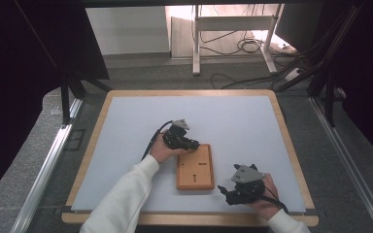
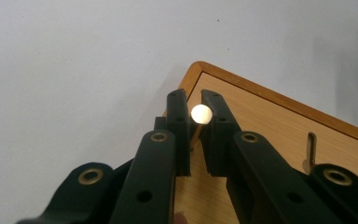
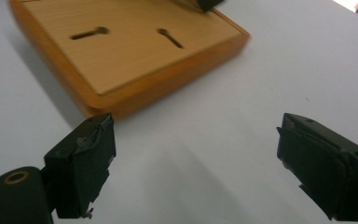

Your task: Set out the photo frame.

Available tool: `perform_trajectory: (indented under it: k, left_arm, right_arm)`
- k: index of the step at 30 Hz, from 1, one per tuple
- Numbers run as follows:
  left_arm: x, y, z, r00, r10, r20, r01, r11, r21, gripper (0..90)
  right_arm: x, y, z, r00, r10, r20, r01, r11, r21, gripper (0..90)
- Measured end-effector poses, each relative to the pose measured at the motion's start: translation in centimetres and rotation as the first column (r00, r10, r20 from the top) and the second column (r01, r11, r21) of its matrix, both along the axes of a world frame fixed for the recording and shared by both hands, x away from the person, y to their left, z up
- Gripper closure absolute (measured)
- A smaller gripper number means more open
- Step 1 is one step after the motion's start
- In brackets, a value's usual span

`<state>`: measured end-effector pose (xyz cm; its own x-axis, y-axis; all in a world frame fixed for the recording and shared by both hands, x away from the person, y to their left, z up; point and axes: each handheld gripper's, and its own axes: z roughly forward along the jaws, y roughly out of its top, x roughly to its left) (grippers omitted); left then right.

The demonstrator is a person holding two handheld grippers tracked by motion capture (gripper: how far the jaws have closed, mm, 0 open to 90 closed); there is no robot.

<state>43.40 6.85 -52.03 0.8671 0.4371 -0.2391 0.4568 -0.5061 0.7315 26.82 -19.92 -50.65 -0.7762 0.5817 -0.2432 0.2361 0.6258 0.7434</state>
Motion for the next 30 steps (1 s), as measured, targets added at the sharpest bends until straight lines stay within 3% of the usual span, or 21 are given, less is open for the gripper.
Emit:
perform_trajectory:
  k: [8, 14, 24, 30]
  left_arm:
    - [0.3, 0.1, -0.1, 0.9997, -0.007, -0.024, 0.007, 0.9999, -0.013, 82.8]
    - [0.5, 0.1, 0.0, 0.9990, -0.007, -0.043, 0.007, 0.9999, -0.011, 83.0]
    - [0.7, 0.1, 0.1, 0.9982, -0.006, -0.059, 0.005, 0.9999, -0.014, 82.8]
    - [0.7, 0.2, 0.0, 0.9978, -0.004, -0.066, 0.002, 0.9998, -0.019, 82.8]
  right_arm:
    - [-1.0, 3.3, -0.6, 0.9938, 0.053, 0.098, -0.042, 0.9934, -0.107, 6.9]
    - [-1.1, 5.0, -1.3, 0.9885, 0.086, 0.124, -0.065, 0.9841, -0.166, 6.8]
    - [-0.9, 6.9, -2.2, 0.9806, 0.093, 0.173, -0.051, 0.9716, -0.231, 7.8]
    - [-0.6, 7.2, -2.4, 0.9714, 0.068, 0.228, -0.008, 0.9672, -0.254, 10.8]
